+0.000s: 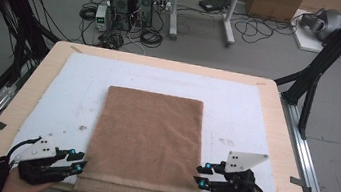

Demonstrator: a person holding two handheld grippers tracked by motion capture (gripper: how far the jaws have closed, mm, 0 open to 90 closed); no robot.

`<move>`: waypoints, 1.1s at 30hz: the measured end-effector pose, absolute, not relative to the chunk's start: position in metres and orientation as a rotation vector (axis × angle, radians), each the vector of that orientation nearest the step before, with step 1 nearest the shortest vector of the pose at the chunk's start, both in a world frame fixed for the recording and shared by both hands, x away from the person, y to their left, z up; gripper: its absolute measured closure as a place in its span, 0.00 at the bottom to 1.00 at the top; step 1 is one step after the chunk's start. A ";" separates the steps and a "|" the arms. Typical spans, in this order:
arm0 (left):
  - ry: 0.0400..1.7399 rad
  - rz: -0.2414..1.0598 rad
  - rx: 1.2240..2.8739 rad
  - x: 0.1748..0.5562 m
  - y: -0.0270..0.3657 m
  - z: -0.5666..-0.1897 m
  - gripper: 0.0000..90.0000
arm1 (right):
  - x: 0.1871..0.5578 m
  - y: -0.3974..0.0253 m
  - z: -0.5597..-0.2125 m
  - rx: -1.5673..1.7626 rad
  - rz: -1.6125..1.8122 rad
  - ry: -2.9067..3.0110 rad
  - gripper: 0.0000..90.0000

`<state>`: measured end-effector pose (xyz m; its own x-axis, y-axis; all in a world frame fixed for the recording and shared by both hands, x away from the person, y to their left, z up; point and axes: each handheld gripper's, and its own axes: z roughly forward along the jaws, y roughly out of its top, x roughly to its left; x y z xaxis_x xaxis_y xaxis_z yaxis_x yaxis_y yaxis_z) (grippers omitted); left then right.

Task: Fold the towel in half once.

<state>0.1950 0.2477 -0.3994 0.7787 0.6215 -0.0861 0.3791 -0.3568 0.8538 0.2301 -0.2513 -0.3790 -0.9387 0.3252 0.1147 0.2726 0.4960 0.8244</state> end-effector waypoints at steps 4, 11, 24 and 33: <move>0.787 0.357 1.975 0.222 0.248 -0.403 0.68 | 0.252 -0.253 -0.379 0.604 1.374 2.618 0.63; 0.893 0.396 1.960 0.288 0.235 -0.412 0.61 | 0.327 -0.240 -0.382 0.745 1.228 2.557 0.53; 1.128 0.379 1.976 0.354 0.228 -0.448 0.52 | 0.404 -0.231 -0.437 1.024 1.035 2.556 0.50; 1.133 0.386 1.967 0.356 0.223 -0.446 0.91 | 0.407 -0.226 -0.440 0.945 1.131 2.636 0.92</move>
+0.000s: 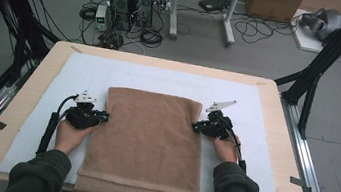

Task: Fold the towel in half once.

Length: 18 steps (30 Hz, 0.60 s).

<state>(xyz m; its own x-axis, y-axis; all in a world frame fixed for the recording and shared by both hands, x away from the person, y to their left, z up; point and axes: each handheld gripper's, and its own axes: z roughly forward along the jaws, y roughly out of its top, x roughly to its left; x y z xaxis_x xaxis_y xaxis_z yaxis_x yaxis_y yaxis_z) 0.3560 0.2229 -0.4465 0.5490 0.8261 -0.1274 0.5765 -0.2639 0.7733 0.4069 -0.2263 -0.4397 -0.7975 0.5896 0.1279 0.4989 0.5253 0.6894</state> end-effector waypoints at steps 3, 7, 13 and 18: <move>1.143 0.422 1.923 0.358 0.226 -0.443 0.92 | 0.408 -0.227 -0.435 0.931 1.108 2.593 0.93; 1.128 0.489 1.904 0.369 0.222 -0.432 0.93 | 0.415 -0.227 -0.424 0.929 1.103 2.546 0.93; 1.129 0.547 1.873 0.398 0.217 -0.407 0.93 | 0.433 -0.228 -0.402 0.931 1.094 2.474 0.93; 1.174 0.484 1.876 0.416 0.216 -0.412 0.90 | 0.451 -0.229 -0.406 0.987 1.040 2.467 0.85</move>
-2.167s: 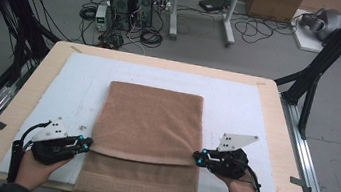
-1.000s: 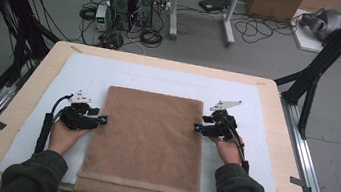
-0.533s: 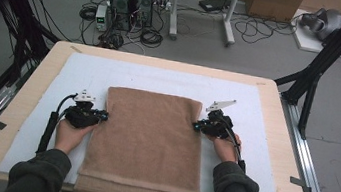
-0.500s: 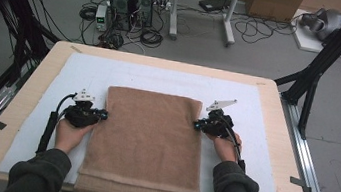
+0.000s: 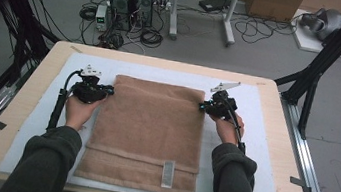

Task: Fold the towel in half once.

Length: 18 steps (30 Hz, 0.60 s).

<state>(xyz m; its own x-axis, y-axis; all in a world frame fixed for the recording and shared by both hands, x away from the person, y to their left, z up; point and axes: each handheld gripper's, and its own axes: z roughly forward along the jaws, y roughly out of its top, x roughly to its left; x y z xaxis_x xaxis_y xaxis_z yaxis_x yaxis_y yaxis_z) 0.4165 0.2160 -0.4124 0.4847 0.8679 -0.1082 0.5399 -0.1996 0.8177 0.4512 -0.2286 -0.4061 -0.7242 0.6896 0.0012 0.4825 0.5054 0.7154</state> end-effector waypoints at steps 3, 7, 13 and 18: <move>1.178 0.470 1.924 0.414 0.220 -0.419 0.73 | 0.454 -0.233 -0.417 1.078 1.014 2.481 0.67; 1.158 0.462 1.918 0.400 0.233 -0.414 0.63 | 0.440 -0.242 -0.404 1.075 1.087 2.419 0.58; 1.053 0.429 1.923 0.360 0.238 -0.409 0.60 | 0.400 -0.243 -0.386 0.943 1.179 2.456 0.57; 0.949 0.402 2.001 0.323 0.236 -0.420 0.61 | 0.358 -0.232 -0.392 0.798 1.198 2.547 0.60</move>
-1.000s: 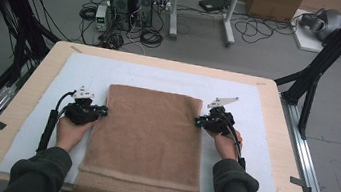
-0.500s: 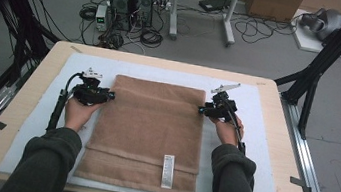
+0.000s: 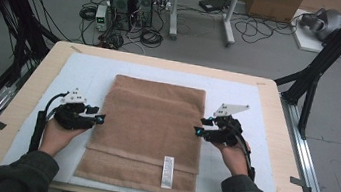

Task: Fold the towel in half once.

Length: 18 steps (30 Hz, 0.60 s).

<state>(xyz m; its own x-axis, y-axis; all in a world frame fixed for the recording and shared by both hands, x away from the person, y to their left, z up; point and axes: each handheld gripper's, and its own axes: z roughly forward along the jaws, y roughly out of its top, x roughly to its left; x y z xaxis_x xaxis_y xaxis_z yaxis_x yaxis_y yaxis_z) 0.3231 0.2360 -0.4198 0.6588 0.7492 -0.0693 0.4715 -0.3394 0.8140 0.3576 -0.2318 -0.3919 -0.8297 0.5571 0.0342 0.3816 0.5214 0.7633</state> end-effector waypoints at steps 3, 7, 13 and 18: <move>0.898 0.372 2.036 0.308 0.236 -0.428 0.63 | 0.340 -0.228 -0.402 0.753 1.213 2.591 0.65; 0.861 0.317 2.079 0.294 0.237 -0.440 0.66 | 0.322 -0.222 -0.419 0.709 1.206 2.686 0.67; 0.848 0.328 2.057 0.288 0.240 -0.450 0.73 | 0.313 -0.216 -0.440 0.696 1.193 2.749 0.71; 0.848 0.350 2.064 0.288 0.237 -0.449 0.92 | 0.315 -0.220 -0.443 0.697 1.214 2.731 0.91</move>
<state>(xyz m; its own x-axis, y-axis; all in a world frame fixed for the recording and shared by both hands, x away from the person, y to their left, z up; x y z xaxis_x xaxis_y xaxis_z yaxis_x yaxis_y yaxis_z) 0.2877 0.2367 -0.4494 0.7301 0.6808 -0.0588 0.4414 -0.4041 0.8012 0.3148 -0.2196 -0.4428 -0.8941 0.4329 0.1145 0.3751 0.5844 0.7195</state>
